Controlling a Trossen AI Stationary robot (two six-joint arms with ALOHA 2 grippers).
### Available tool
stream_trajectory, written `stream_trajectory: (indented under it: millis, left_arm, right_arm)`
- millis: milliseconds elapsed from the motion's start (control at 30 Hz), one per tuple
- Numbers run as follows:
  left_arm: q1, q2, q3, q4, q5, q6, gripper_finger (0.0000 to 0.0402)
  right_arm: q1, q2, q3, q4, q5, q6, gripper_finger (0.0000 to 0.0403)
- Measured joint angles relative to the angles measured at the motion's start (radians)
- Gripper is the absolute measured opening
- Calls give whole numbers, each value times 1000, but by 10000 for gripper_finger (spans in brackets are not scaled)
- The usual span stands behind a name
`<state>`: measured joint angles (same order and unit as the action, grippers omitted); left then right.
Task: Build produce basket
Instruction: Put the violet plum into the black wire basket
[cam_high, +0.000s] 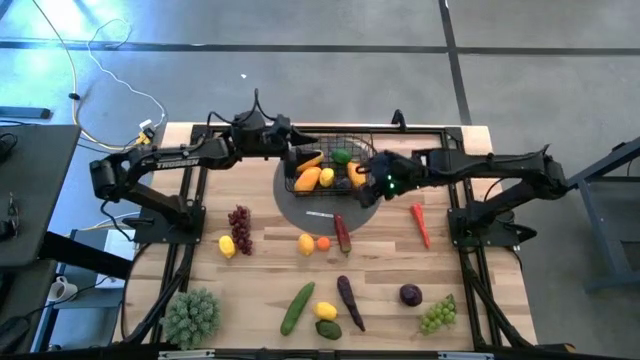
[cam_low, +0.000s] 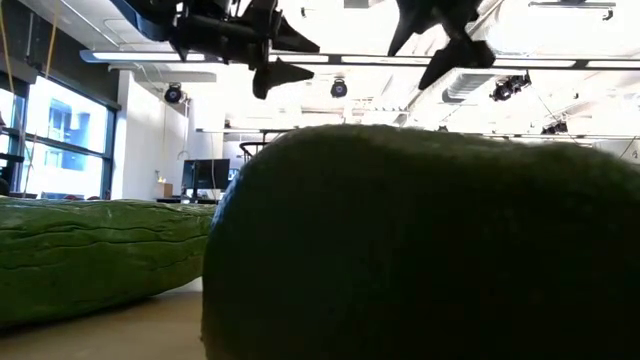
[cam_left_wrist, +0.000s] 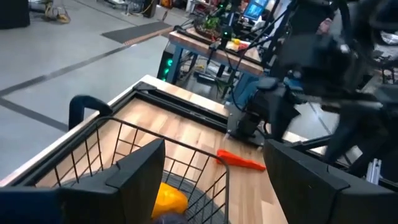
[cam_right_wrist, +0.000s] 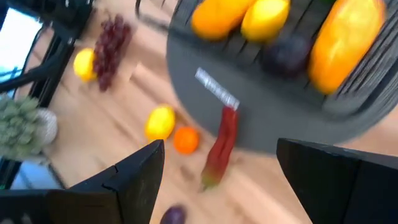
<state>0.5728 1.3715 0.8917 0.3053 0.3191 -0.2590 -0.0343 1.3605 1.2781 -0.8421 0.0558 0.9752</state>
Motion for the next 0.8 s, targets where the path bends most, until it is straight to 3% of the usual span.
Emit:
stream_trajectory:
  millis: [433,800]
  left_arm:
    - [-34,-6,0,-12,67,-48,264]
    - [-83,-5,0,-64,66,-44,264]
  right_arm:
    - [246,0,0,-134,-15,340,291]
    - [403,1,0,-218,-15,493,291]
